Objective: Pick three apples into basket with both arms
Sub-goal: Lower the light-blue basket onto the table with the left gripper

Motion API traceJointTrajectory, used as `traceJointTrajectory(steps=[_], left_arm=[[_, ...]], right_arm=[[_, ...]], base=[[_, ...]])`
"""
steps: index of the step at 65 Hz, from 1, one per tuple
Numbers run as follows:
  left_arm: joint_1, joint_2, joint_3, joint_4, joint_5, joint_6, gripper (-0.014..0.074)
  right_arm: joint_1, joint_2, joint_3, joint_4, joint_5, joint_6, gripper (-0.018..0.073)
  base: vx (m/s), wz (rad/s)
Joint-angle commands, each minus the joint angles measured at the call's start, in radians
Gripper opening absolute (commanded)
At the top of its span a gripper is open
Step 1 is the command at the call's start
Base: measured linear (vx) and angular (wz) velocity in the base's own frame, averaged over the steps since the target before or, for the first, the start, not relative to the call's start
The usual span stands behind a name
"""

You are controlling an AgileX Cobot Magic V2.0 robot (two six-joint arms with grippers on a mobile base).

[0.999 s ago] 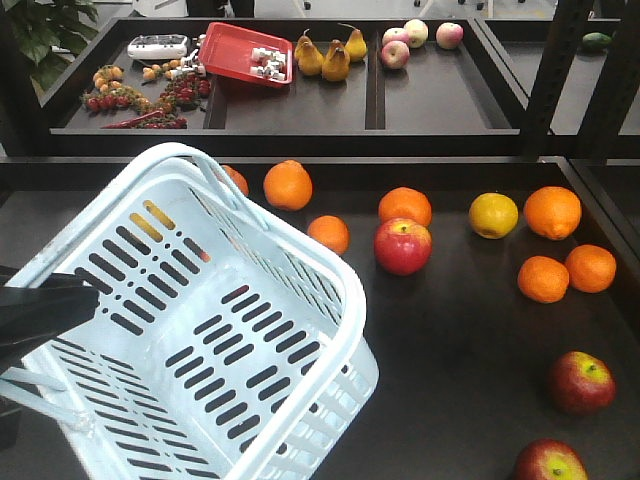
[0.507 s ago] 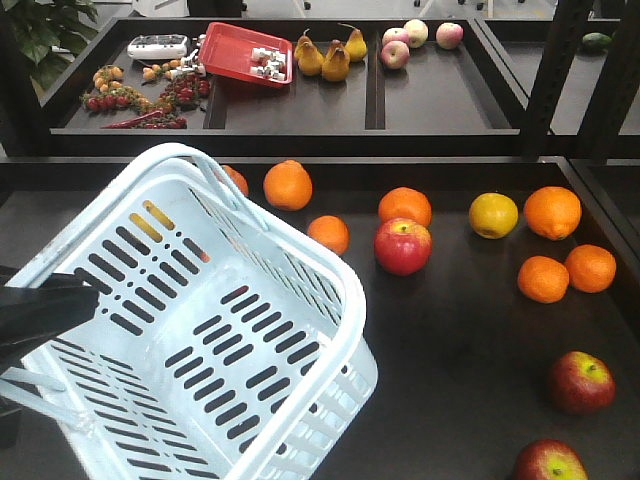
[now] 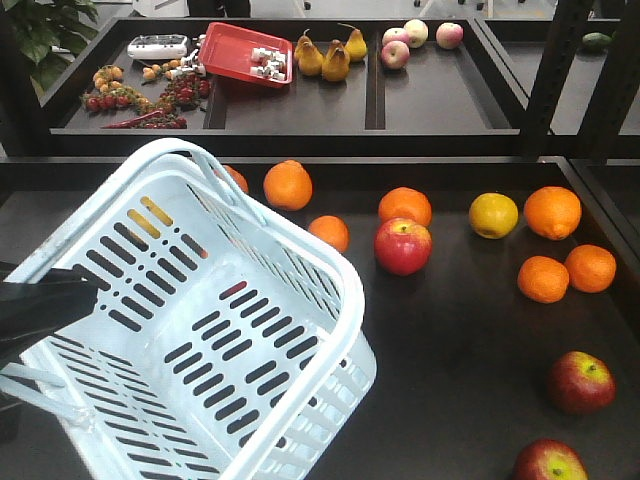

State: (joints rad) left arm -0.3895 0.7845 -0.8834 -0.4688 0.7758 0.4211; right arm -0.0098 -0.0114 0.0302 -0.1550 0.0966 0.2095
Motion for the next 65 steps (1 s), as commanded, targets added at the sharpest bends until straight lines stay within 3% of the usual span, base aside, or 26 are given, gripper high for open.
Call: traceJointTrajectory(steps=[1,15,26,34,41,47,65], left_arm=[[-0.005,-0.005,-0.027,-0.040,-0.093,-0.008,-0.0007],[-0.005,-0.003,-0.027,-0.041,-0.097,-0.008,-0.0007],[-0.005,0.034,-0.030,-0.111,-0.100,0.026,-0.0007],[-0.005,0.102,-0.036,-0.199,-0.095,0.143,-0.0007],[-0.005,0.197,-0.083,-0.282,-0.057,0.306,-0.0007],[-0.005,0.290,-0.148,-0.298,-0.029,0.412,-0.0007],[-0.006,0.631,-0.416,-0.302,0.133,0.619,-0.0007]], right_arm=[[-0.006,0.001,0.012,-0.007,-0.078,-0.010,-0.0003],[-0.006,0.001,0.012,-0.007,-0.078,-0.010,-0.0003],[-0.006,0.001,0.012,-0.007,-0.078,-0.010,-0.0003],[-0.006,0.001,0.012,-0.007,-0.078,-0.010,-0.0003],[-0.006,0.001,0.012,-0.007,-0.078,-0.010,-0.0003],[-0.006,0.001,0.012,-0.007,-0.078,-0.010,-0.0003],[-0.006,0.001,0.012,-0.007,-0.078,-0.010,-0.0003]], base=[[0.00,0.00],[0.00,0.00],[0.00,0.00],[0.00,0.00],[0.00,0.00],[0.00,0.00],[0.00,0.00]])
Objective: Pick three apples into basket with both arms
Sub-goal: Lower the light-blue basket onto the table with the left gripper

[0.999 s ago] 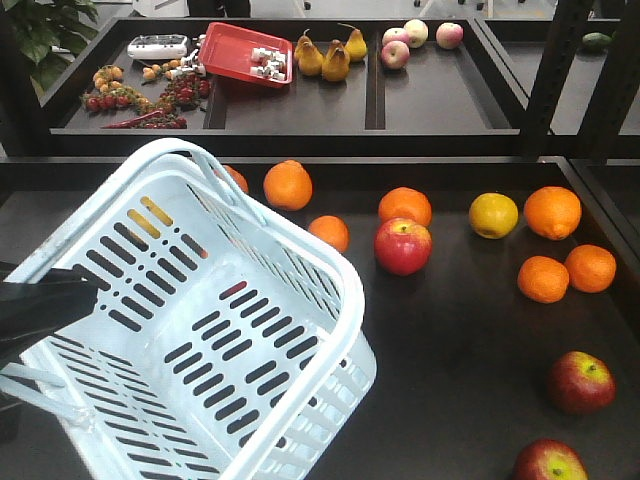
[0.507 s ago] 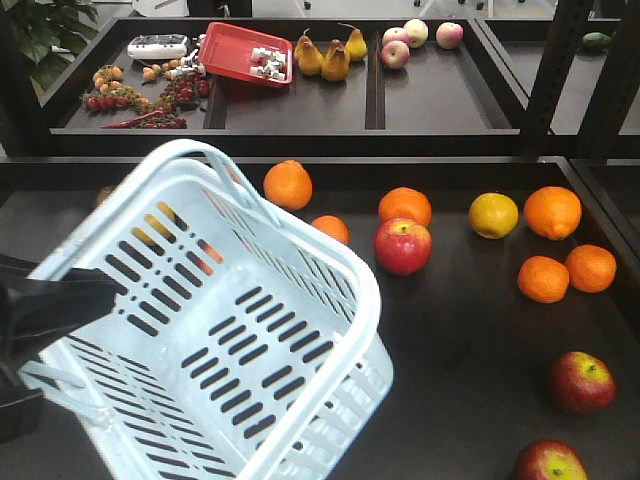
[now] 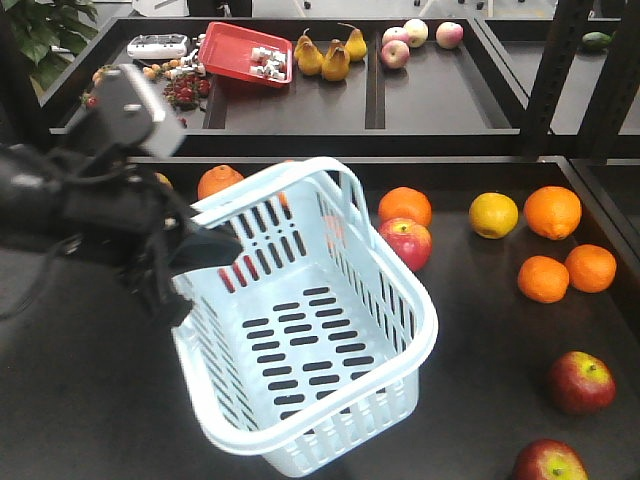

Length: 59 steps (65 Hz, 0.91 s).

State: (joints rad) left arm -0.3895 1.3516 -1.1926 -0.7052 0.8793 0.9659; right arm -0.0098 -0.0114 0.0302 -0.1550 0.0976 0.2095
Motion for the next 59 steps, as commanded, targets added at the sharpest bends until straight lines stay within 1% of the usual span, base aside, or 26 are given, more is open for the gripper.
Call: traceJointTrajectory(steps=[1,4,10,17,23,32,40,47,51,59], left_arm=[[-0.008,0.082,-0.131,-0.066,0.051,0.085,-0.0007],[-0.010,0.142,-0.186,-0.068,0.099,0.111,-0.0007],[-0.010,0.247,-0.283,-0.068,0.162,0.115,-0.0007],[-0.010,0.352,-0.379,-0.066,0.190,0.136,-0.0007],[-0.010,0.433,-0.450,-0.067,0.215,0.137,-0.0007],[-0.022,0.520,-0.529,-0.067,0.219,0.158,-0.0007],[-0.050,0.577,-0.568,-0.065,0.219,0.176,-0.0007],[-0.073,0.606,-0.579,-0.066,0.215,0.240,-0.0007],[-0.082,0.616,-0.578,-0.063,0.212,0.264,-0.0007],[-0.089,0.628,-0.578,-0.048,0.183,0.276,-0.0007]], right_arm=[[-0.006,0.001,0.012,-0.007,-0.079,-0.010,-0.0003],[-0.006,0.001,0.012,-0.007,-0.079,-0.010,-0.0003],[-0.006,0.001,0.012,-0.007,-0.079,-0.010,-0.0003],[-0.006,0.001,0.012,-0.007,-0.079,-0.010,-0.0003],[-0.006,0.001,0.012,-0.007,-0.079,-0.010,-0.0003],[-0.006,0.001,0.012,-0.007,-0.079,-0.010,-0.0003],[-0.006,0.001,0.012,-0.007,-0.079,-0.010,-0.0003],[-0.006,0.001,0.012,-0.007,-0.079,-0.010,-0.0003],[-0.006,0.001,0.012,-0.007,-0.079,-0.010,-0.0003],[-0.006,0.001,0.012,-0.007,-0.079,-0.010,-0.0003]], base=[[0.00,0.00],[0.00,0.00],[0.00,0.00],[0.00,0.00],[0.00,0.00],[0.00,0.00],[0.00,0.00],[0.00,0.00],[0.00,0.00],[0.00,0.00]])
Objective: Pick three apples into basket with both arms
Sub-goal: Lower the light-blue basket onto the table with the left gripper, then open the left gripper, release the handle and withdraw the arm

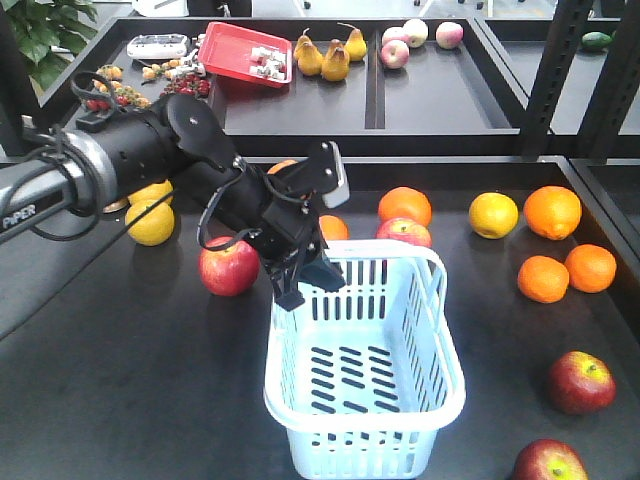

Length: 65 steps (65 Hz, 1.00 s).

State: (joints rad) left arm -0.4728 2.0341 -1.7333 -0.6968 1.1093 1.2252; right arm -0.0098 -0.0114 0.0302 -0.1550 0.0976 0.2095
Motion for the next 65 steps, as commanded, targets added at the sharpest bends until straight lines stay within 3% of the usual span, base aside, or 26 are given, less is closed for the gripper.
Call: traceJointTrajectory(steps=[1,33,48,58,65], left_arm=[[-0.006,-0.054,-0.038,-0.054,-0.051,0.019,-0.0007],[-0.006,-0.045,-0.038,-0.045,-0.134,0.028,-0.0007],[-0.006,-0.045,-0.038,-0.045,-0.121,0.028,0.0007],[-0.006,-0.045,-0.038,-0.046,-0.117,0.027,0.0055],[-0.006,-0.045,-0.038,-0.048,-0.119,0.027,0.0137]], right_arm=[[-0.006,0.001,0.012,-0.007,-0.079,-0.010,-0.0003],[-0.006,0.001,0.012,-0.007,-0.079,-0.010,-0.0003],[-0.006,0.001,0.012,-0.007,-0.079,-0.010,-0.0003],[-0.006,0.001,0.012,-0.007,-0.079,-0.010,-0.0003],[-0.006,0.001,0.012,-0.007,-0.079,-0.010,-0.0003]], base=[[0.00,0.00],[0.00,0.00],[0.00,0.00],[0.00,0.00],[0.00,0.00]])
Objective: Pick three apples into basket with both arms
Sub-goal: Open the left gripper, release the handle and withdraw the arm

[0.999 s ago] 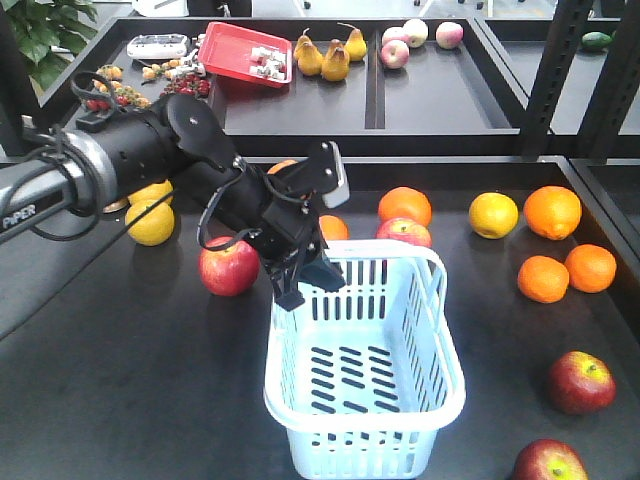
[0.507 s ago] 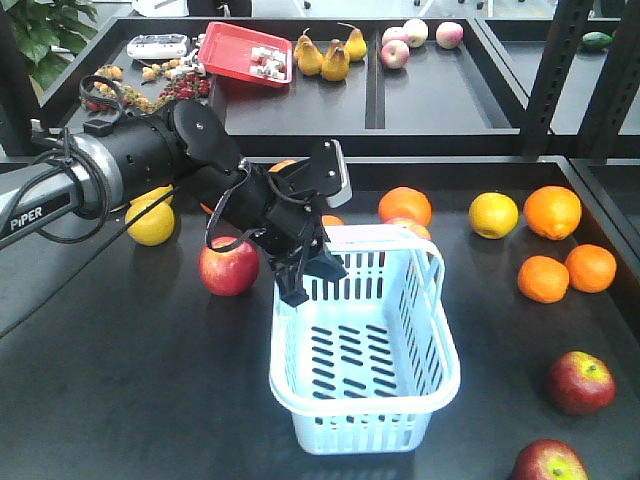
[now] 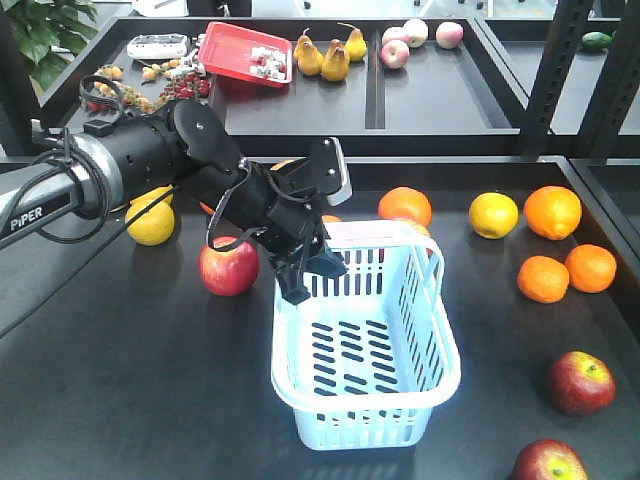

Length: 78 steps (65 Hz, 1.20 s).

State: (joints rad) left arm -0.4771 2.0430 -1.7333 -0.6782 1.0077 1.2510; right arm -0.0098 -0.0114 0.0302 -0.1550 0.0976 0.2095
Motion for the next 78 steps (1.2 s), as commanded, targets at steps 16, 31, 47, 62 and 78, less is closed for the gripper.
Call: traceJointTrajectory(steps=[16,31,47,62,78], left_arm=[[-0.002,-0.056,-0.038,-0.076,-0.048,-0.045,0.0421],[-0.001,-0.123,-0.038,-0.074,-0.015,-0.125,0.0519],[0.001,-0.278,-0.038,0.009,0.143,-0.355,0.0398],[0.001,-0.394,-0.023,0.139,0.245,-0.498,0.0096],[0.001,-0.538,0.130,0.170,0.244,-0.500,-0.0008]], right_arm=[[-0.006,0.001,0.012,-0.007,-0.079,-0.010,-0.0003],[-0.006,0.001,0.012,-0.007,-0.079,-0.010,-0.0003],[-0.006,0.001,0.012,-0.007,-0.079,-0.010,-0.0003],[-0.006,0.001,0.012,-0.007,-0.079,-0.010,-0.0003],[-0.006,0.001,0.012,-0.007,-0.079,-0.010,-0.0003]], base=[[0.00,0.00],[0.00,0.00],[0.00,0.00],[0.00,0.00],[0.00,0.00]])
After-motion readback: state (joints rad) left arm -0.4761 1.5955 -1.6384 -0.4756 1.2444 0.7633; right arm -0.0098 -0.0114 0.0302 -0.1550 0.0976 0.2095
